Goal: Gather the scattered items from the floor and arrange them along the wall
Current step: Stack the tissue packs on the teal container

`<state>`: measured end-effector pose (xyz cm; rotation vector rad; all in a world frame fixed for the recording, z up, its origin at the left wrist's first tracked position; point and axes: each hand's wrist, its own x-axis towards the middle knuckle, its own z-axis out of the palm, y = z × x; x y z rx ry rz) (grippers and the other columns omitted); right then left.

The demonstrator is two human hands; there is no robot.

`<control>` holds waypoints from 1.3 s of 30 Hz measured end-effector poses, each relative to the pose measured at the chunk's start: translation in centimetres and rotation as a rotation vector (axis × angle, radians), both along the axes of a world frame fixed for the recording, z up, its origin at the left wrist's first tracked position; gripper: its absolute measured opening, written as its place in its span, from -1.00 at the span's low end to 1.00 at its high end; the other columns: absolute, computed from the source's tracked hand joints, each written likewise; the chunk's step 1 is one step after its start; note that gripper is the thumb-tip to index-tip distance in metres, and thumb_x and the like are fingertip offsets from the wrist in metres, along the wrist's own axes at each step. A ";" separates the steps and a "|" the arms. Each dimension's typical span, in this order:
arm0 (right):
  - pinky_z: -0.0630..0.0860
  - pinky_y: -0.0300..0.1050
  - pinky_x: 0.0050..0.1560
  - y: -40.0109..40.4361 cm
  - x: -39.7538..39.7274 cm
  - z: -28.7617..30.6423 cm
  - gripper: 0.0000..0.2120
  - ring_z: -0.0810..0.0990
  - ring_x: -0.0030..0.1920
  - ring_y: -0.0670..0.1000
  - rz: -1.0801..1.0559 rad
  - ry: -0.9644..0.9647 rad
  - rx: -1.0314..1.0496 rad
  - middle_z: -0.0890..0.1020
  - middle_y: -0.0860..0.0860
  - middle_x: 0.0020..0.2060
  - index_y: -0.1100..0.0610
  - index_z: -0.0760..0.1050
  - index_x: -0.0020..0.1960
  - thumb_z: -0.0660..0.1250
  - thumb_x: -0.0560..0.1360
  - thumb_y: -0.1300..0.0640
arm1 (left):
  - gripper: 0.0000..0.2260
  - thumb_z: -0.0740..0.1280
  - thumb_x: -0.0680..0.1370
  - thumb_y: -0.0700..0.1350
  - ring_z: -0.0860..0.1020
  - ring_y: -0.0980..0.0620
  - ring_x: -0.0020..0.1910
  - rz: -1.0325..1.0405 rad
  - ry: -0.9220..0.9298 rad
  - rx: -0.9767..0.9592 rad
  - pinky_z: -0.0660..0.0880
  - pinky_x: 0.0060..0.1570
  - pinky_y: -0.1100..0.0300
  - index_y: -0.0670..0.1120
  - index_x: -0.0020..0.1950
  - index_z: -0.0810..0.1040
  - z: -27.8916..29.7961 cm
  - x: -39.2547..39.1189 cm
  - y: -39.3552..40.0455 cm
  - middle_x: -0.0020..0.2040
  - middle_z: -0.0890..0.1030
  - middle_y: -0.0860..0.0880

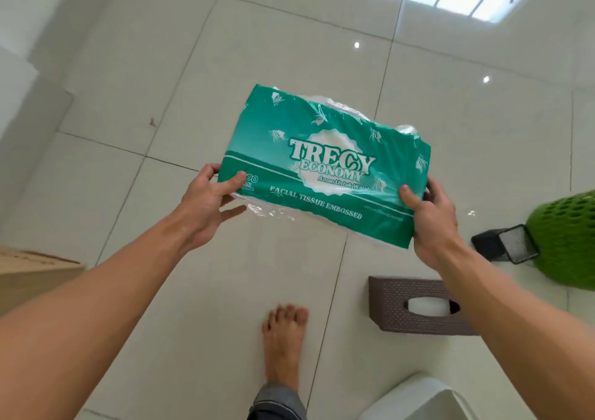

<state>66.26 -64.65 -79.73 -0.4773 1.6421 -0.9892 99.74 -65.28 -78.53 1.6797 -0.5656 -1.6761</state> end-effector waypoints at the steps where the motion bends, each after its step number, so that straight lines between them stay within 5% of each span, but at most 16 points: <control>1: 0.61 0.23 0.17 0.2 0.6 1.3 -0.60 0.67 0.15 0.15 0.026 -0.001 -0.040 0.62 0.06 0.22 0.03 0.45 0.42 0.32 0.61 0.26 | -0.79 0.38 0.58 -0.15 0.61 -0.13 0.17 0.035 0.015 -0.036 0.52 0.24 -0.16 -0.07 0.16 0.42 1.1 0.6 1.1 0.09 0.68 -0.11; 7: 0.62 0.20 0.17 3.4 5.3 8.7 -0.56 0.70 0.12 0.11 0.144 -0.003 -0.204 0.65 0.02 0.21 0.03 0.44 0.45 0.35 0.60 0.24 | -0.62 0.38 0.56 -0.17 0.62 -0.10 0.18 0.303 0.088 -0.182 0.50 0.26 -0.14 -0.02 0.35 0.41 7.2 4.3 9.3 0.11 0.69 -0.06; 17: 0.67 0.18 0.03 13.3 18.1 17.8 -0.57 0.74 0.03 0.09 0.377 -0.119 -0.180 0.70 -0.07 0.14 -0.04 0.48 0.41 0.34 0.59 0.25 | -0.52 0.38 0.54 -0.22 0.62 -0.03 0.10 0.647 0.075 -0.259 0.48 0.26 0.01 -0.04 0.45 0.40 15.7 13.1 29.7 0.11 0.68 -0.07; 28: 0.67 -0.09 -0.03 28.5 39.1 22.3 -0.61 0.72 0.05 -0.02 0.780 -0.254 -0.209 0.71 -0.09 0.11 0.00 0.51 0.36 0.26 0.62 0.32 | -0.53 0.38 0.48 -0.18 0.59 0.00 0.07 0.989 -0.002 -0.353 0.48 0.17 0.07 -0.03 0.40 0.47 18.0 27.9 53.8 0.15 0.64 -0.02; 33: 0.64 0.00 0.06 37.2 49.6 22.1 -0.61 0.71 0.07 -0.01 0.945 -0.248 -0.198 0.66 0.00 0.19 0.03 0.49 0.40 0.27 0.62 0.30 | -0.77 0.34 0.54 -0.20 0.61 0.02 0.04 1.105 -0.071 -0.335 0.46 0.19 0.08 0.06 0.14 0.55 19.6 36.1 65.1 0.05 0.66 0.03; 39: 0.68 -0.07 -0.06 46.5 61.0 21.3 -0.60 0.71 0.08 0.01 1.122 -0.273 -0.157 0.63 0.05 0.21 0.04 0.46 0.43 0.26 0.63 0.27 | -0.84 0.29 0.60 -0.20 0.61 0.01 0.09 1.198 -0.181 -0.305 0.51 0.20 0.08 0.05 0.10 0.54 20.6 45.5 76.5 0.03 0.67 0.04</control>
